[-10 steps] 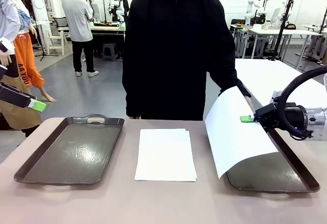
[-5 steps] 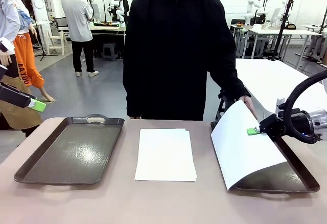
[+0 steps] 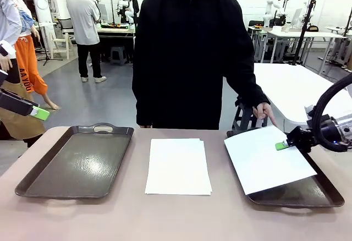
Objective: Sort the A4 documents.
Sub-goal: Place the A4 Paper in the designated Handle tray.
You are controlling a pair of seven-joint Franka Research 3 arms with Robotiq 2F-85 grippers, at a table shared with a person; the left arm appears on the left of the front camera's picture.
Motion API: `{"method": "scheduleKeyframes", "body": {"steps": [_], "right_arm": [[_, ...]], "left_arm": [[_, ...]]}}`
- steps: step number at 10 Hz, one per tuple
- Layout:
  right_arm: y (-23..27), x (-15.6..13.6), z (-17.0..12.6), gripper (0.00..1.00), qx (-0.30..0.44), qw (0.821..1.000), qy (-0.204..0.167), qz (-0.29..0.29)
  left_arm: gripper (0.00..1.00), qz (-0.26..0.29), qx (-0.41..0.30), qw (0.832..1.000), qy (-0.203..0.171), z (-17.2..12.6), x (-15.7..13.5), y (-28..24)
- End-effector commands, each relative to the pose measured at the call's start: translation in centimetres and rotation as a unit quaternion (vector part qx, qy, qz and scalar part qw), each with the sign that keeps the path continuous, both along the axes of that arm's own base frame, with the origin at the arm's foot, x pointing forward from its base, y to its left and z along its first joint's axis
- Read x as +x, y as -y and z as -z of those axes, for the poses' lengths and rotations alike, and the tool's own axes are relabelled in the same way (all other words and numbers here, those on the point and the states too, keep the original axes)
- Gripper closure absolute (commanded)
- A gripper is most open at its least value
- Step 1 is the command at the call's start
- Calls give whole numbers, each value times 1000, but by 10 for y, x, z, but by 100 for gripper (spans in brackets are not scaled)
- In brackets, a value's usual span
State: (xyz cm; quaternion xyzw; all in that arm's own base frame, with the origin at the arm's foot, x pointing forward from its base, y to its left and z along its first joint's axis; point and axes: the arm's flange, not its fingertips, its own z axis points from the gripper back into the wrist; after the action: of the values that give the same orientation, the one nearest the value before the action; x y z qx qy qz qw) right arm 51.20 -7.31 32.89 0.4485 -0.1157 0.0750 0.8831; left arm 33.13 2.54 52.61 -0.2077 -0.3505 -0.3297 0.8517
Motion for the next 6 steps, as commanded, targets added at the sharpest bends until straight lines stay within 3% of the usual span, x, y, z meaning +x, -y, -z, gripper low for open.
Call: {"method": "scheduleKeyframes", "body": {"steps": [1, 6], "right_arm": [[-11, -4, -3, 99, -82, 997, -11, 5], [4, -6, 0, 99, -112, 993, -15, 38]], "left_arm": [[0, 11, -3, 1000, 4, 2, 1, -1], [0, 11, -3, 1000, 4, 2, 1, -1]]}}
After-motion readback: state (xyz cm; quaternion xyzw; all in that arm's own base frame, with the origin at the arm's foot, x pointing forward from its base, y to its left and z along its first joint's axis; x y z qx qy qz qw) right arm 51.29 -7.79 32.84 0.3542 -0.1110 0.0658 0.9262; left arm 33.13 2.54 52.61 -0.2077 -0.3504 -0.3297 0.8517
